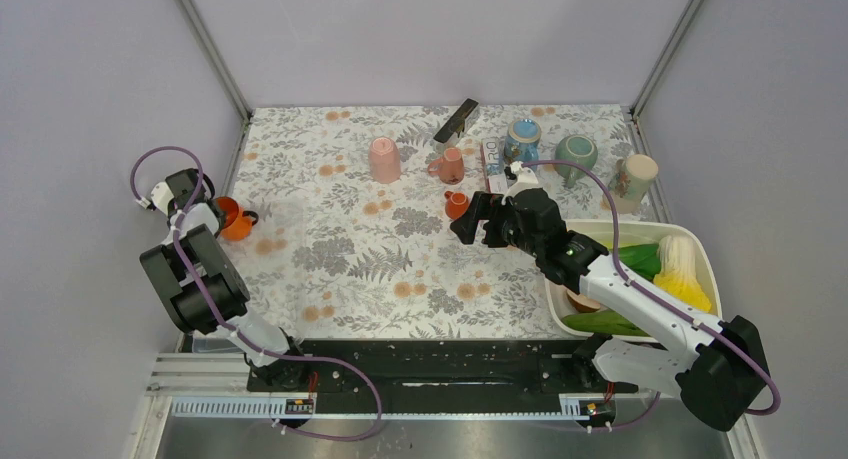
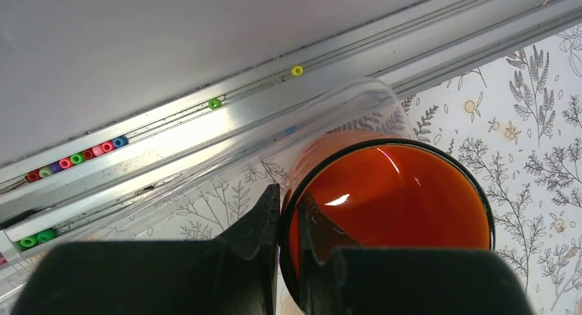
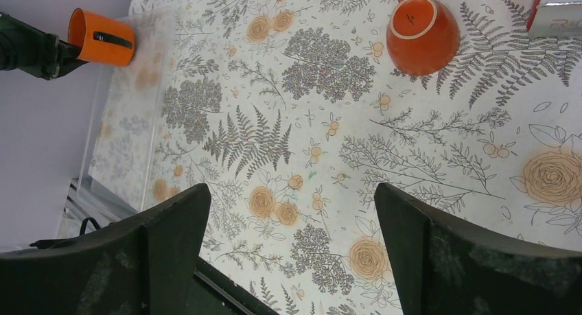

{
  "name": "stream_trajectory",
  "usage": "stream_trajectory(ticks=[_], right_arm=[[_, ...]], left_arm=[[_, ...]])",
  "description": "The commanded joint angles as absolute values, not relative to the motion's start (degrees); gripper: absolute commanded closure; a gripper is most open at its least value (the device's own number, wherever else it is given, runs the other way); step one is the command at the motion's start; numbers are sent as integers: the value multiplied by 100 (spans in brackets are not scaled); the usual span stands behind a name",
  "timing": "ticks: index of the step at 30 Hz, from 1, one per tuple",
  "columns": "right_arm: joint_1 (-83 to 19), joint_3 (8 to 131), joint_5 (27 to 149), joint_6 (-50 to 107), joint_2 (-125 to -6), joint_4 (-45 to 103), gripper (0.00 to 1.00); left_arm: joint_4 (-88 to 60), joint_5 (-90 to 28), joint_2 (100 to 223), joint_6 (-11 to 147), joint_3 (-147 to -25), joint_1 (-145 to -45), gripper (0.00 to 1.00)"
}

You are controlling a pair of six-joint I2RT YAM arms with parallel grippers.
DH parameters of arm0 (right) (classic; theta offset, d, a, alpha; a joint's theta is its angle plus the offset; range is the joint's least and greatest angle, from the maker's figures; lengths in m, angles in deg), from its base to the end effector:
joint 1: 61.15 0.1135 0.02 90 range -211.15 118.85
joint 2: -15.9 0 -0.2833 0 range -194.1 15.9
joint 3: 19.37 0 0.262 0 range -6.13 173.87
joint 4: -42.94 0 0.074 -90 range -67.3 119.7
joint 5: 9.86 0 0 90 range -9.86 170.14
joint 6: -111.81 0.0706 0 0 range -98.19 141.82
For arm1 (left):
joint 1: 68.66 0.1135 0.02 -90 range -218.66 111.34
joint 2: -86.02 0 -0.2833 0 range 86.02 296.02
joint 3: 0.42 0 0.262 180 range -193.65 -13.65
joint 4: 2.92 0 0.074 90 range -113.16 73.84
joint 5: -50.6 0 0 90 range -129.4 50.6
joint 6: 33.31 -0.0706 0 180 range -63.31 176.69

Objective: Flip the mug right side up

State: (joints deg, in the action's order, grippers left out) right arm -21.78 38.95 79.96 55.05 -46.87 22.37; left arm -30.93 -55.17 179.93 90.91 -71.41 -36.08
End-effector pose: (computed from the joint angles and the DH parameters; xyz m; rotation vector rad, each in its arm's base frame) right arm 0.2186 0.1791 0.2839 -0.1102 2.0981 0.7895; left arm 0.3015 0.2155 0.1839 -1.4421 1.9694 0.3252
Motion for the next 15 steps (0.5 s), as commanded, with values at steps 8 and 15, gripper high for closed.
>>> stream_trajectory(ticks=[8,15], right_arm=[[-2135,3830,7758,5375,-4505,2268,1],[-2140,3851,7797,5304,-4463,2211,1]], left_arm=[[-3159,-5080,18172,8950,-7276,-3588,84],[-3094,-5059,17920,8706,-7193,-3587,29]])
